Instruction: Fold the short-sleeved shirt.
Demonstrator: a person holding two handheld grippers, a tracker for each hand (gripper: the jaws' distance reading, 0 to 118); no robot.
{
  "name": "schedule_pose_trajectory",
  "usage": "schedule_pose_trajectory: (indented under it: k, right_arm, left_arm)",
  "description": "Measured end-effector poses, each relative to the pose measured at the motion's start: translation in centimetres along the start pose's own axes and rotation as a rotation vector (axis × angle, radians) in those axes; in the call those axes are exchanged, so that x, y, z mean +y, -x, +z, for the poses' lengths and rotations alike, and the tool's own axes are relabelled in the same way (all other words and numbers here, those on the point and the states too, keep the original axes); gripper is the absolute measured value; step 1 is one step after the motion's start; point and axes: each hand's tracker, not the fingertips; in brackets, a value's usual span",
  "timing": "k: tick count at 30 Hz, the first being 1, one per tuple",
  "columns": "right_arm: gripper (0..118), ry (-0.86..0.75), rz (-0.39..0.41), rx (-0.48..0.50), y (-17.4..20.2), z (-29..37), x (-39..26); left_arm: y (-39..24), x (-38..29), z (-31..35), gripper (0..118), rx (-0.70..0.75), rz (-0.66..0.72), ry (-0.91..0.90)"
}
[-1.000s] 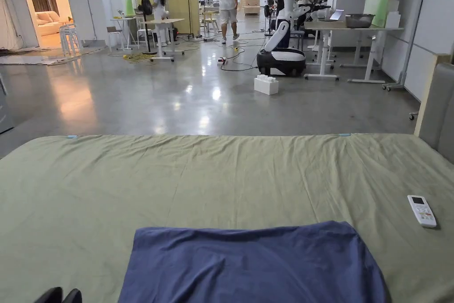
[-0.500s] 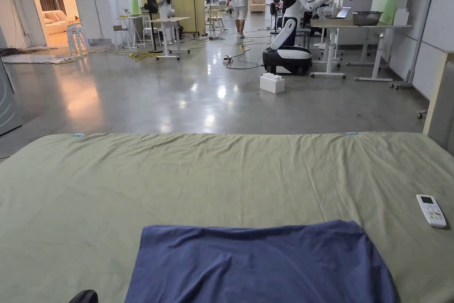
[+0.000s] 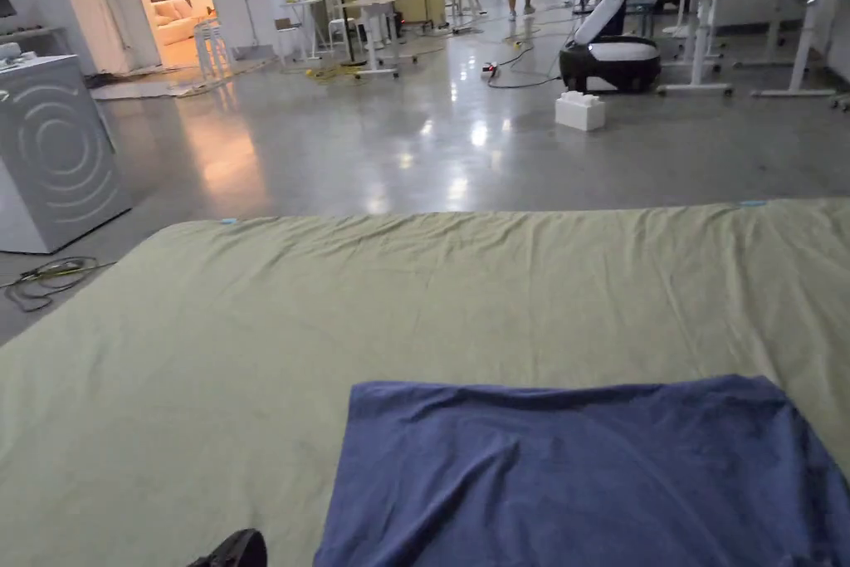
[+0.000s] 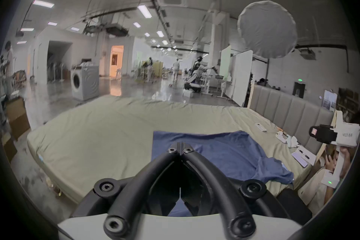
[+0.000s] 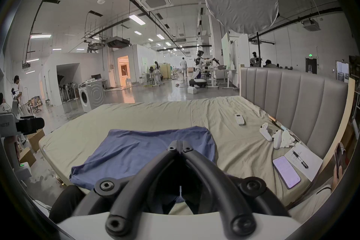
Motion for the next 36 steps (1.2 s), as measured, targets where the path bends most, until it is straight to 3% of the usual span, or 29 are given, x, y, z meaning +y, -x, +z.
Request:
schedule_pose_trajectory:
  k: [1, 2, 3, 4, 5, 7, 17, 19, 21, 22, 27, 28, 29, 31, 36]
  right_arm:
    - [0, 0.009, -0.007, 0.002, -0.1, -0.1, -0.3]
    - [0, 0.023, -0.022, 0.007, -0.1, -0.1, -0.7]
    - [0, 0.039, -0.043, 0.011, -0.2, -0.2, -1.0]
    - [0, 0.057, -0.062, 0.014, -0.3, -0.3, -1.3]
    - [0, 0.064, -0.071, 0.013, -0.4, -0.4, -1.7]
    - [0, 0.089, -0.081, 0.013, -0.6, -0.6, -2.4]
    - [0, 0.167, -0.061, -0.025, -0.9, -0.5, -3.7]
    - [0, 0.177, -0.053, -0.036, -1.2, -0.1, -3.5]
    - [0, 0.191, -0.051, -0.047, -1.4, 0.0, -3.8]
    - [0, 0.196, -0.052, -0.053, -1.5, 0.1, -4.0]
    - [0, 0.241, -0.068, -0.101, -2.9, -0.2, -5.4]
    - [4, 0.255, -0.070, -0.130, -3.5, -0.5, -5.8]
    - [20, 0.282, -0.075, -0.166, -4.3, -1.1, -6.4]
    - [80, 0.361, -0.096, -0.200, -6.7, -2.3, -8.1]
    - [76, 0.493, -0.139, -0.202, -10.5, -5.4, -12.3]
  left_arm:
    - [0.7, -0.5, -0.4, 1, 0.007, 0.011, 0.029]
    - [1.7, -1.3, -0.9, 10, 0.012, 0.028, 0.062]
    - [2.6, -2.3, -1.5, 26, 0.018, 0.046, 0.101]
    - [3.5, -3.2, -2.1, 50, 0.023, 0.065, 0.141]
    - [4.4, -4.3, -2.9, 62, 0.032, 0.098, 0.177]
    - [5.6, -6.7, -4.5, 67, 0.038, 0.111, 0.264]
    - [7.5, -15.2, -10.8, 65, 0.002, 0.188, 0.535]
    - [7.0, -15.4, -10.8, 53, -0.014, 0.149, 0.533]
    - [6.4, -15.2, -11.4, 20, -0.003, 0.090, 0.586]
    - [6.1, -15.2, -11.8, 13, 0.001, 0.086, 0.596]
    - [5.4, -15.0, -13.0, 9, -0.013, 0.024, 0.656]
    - [5.4, -14.9, -13.3, 9, -0.012, 0.021, 0.671]
    - [5.3, -14.8, -13.6, 9, -0.008, 0.027, 0.689]
    - [5.2, -14.7, -14.0, 9, -0.007, 0.010, 0.710]
    - [4.0, -14.4, -13.9, 9, 0.008, -0.032, 0.722]
